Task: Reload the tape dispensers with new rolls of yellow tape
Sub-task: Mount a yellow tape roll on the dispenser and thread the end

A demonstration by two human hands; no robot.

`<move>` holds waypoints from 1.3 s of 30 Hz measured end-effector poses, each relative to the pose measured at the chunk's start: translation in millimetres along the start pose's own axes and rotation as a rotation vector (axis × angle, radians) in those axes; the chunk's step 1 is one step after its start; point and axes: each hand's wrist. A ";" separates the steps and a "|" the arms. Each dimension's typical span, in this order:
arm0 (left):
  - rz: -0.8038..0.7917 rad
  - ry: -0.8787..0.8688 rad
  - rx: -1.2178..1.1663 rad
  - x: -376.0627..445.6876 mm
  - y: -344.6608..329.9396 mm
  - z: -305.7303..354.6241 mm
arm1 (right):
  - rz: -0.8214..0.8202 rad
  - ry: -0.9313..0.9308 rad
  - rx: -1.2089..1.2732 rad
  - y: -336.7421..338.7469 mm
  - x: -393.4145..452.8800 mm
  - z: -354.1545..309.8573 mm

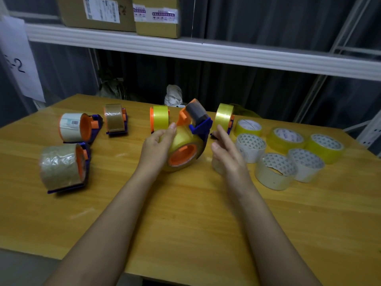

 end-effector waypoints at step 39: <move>0.159 0.253 0.223 112.1 12.0 -15.1 | 0.037 -0.099 0.040 8.8 35.9 -9.9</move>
Point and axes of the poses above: each hand's wrist, its own x-axis towards the middle knuckle, its own y-axis out of the back of the hand, z = x × y, and after that the axes turned 6 degrees about -z, right-handed
